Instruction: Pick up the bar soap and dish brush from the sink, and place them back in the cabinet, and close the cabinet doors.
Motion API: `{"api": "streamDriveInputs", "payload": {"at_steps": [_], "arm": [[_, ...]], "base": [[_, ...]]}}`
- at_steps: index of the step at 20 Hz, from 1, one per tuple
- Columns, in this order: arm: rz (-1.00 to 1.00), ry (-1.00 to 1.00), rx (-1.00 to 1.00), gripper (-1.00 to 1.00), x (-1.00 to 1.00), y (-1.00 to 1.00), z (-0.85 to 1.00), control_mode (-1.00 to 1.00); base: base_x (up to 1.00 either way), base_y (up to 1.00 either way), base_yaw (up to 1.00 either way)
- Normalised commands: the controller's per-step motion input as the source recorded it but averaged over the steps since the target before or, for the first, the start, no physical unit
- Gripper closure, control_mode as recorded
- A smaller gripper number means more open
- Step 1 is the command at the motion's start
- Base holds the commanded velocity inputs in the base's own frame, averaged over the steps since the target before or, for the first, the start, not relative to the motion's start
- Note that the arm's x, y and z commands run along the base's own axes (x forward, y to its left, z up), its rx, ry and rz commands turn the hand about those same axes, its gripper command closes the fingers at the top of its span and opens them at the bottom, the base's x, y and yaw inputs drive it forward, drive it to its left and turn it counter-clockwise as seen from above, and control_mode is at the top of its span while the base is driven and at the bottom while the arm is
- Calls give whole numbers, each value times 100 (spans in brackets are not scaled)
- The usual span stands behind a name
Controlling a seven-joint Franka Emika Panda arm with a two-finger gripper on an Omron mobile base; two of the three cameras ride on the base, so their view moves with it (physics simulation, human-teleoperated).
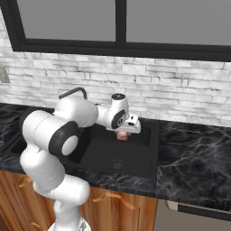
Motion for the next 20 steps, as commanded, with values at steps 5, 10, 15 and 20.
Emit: {"api": "streamDriveInputs", "payload": {"at_steps": [5, 10, 15, 20], "arm": [[0, 0, 0, 100, -29, 1, 39, -100], [-1, 0, 0, 100, -19, 1, 45, -100], [-3, 0, 0, 100, -20, 1, 44, -100], [-4, 0, 0, 100, -27, 2, 34, -100]], "base": [[0, 0, 0], [0, 0, 0], [0, 0, 0], [0, 0, 0]]}}
